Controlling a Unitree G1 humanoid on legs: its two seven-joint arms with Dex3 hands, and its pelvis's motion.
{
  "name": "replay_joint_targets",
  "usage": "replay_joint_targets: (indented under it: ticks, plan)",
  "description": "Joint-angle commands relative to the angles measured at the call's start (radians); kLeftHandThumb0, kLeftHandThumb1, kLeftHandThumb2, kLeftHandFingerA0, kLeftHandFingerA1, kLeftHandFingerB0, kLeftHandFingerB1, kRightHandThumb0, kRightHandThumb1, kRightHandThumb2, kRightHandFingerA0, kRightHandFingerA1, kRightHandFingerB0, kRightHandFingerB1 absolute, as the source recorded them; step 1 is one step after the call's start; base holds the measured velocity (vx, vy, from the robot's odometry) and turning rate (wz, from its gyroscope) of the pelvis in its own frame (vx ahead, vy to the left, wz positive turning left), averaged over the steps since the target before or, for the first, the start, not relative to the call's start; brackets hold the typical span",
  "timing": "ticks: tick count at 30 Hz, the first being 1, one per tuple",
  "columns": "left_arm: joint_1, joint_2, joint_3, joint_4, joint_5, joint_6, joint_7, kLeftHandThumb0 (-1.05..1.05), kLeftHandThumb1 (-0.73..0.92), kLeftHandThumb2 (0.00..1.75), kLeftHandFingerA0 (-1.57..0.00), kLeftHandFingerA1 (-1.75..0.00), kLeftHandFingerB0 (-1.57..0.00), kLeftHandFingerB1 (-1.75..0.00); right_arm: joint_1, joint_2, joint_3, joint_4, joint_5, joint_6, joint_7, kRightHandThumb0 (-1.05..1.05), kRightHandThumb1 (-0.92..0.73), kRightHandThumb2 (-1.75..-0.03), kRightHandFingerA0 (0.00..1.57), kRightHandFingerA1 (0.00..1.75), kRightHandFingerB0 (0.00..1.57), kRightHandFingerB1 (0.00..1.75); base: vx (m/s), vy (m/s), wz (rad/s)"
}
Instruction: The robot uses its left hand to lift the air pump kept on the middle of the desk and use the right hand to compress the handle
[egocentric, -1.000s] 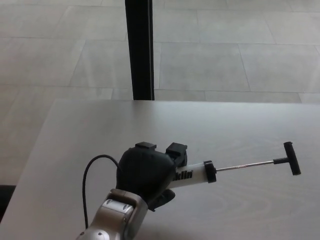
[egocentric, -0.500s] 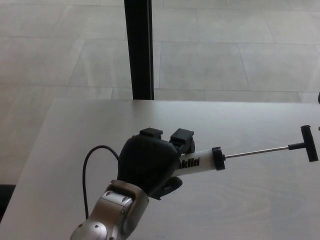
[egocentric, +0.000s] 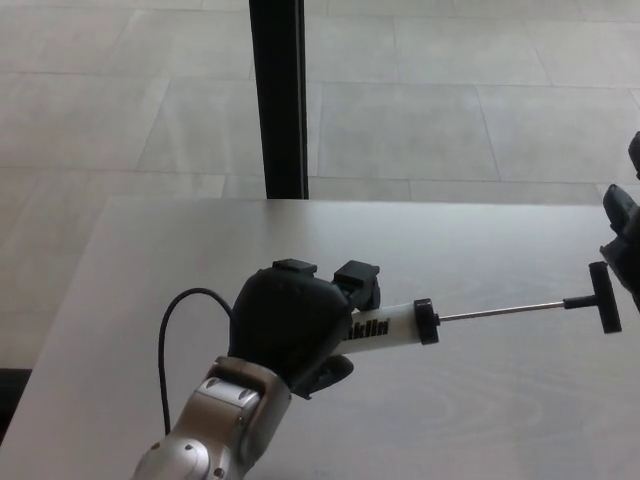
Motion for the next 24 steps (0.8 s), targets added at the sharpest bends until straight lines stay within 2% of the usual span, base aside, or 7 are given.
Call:
replay_joint_targets:
  ticks: [1, 8, 9, 12, 17, 18, 24]
  plan:
    - [-0.030, 0.002, 0.007, 0.014, 0.000, -0.012, 0.022, -0.17, 0.68, 0.95, -0.89, -1.75, -0.68, -1.53, 0.015, 0.013, 0.014, -0.020, 0.000, -0.006, -0.012, -0.96, -0.92, -1.30, 0.00, 0.14, 0.00, 0.08, 0.00, 0.000, 0.00]
    - [-0.081, -0.014, 0.040, 0.002, -0.023, 0.001, -0.002, -0.13, 0.58, 1.09, -0.88, -1.75, -0.66, -1.59, 0.032, 0.046, 0.027, -0.015, -0.002, -0.032, -0.024, -0.96, -0.92, -1.30, 0.00, 0.14, 0.00, 0.12, 0.00, 0.000, 0.00]
    - [-0.095, -0.018, 0.046, 0.007, -0.026, 0.003, -0.004, -0.23, 0.57, 1.12, -1.17, -1.39, -0.89, -1.19, 0.032, 0.047, 0.026, -0.010, 0.000, -0.036, -0.023, -0.98, -0.92, -1.30, 0.00, 0.13, 0.00, 0.11, 0.00, 0.000, 0.00]
    - [-0.111, -0.020, 0.054, 0.008, -0.029, 0.000, -0.007, -0.16, 0.61, 1.04, -0.91, -1.75, -0.68, -1.55, 0.034, 0.047, 0.027, -0.018, 0.000, -0.030, -0.025, -0.97, -0.92, -1.30, 0.00, 0.13, 0.00, 0.11, 0.00, 0.000, 0.00]
    - [-0.128, -0.026, 0.058, 0.011, -0.030, 0.007, -0.013, -0.17, 0.54, 1.11, -0.89, -1.75, -0.72, -1.52, 0.035, 0.048, 0.038, -0.026, -0.008, -0.027, -0.030, -0.97, -0.92, -1.30, 0.00, 0.12, 0.00, 0.11, 0.00, 0.000, 0.00]
    - [-0.128, -0.032, 0.062, 0.008, -0.034, 0.013, -0.015, -0.26, 0.54, 1.12, -1.19, -1.37, -0.90, -1.16, 0.036, 0.049, 0.042, -0.025, -0.008, -0.038, -0.026, -0.96, -0.92, -1.30, 0.00, 0.14, 0.00, 0.12, 0.00, 0.000, 0.00]
    - [-0.134, -0.056, 0.065, 0.020, -0.031, 0.018, 0.005, -0.18, 0.55, 1.06, -0.96, -1.75, -0.76, -1.46, 0.013, 0.069, 0.047, -0.009, -0.006, -0.086, -0.033, -0.96, -0.92, -1.31, 0.00, 0.13, 0.00, 0.12, 0.00, 0.000, 0.00]
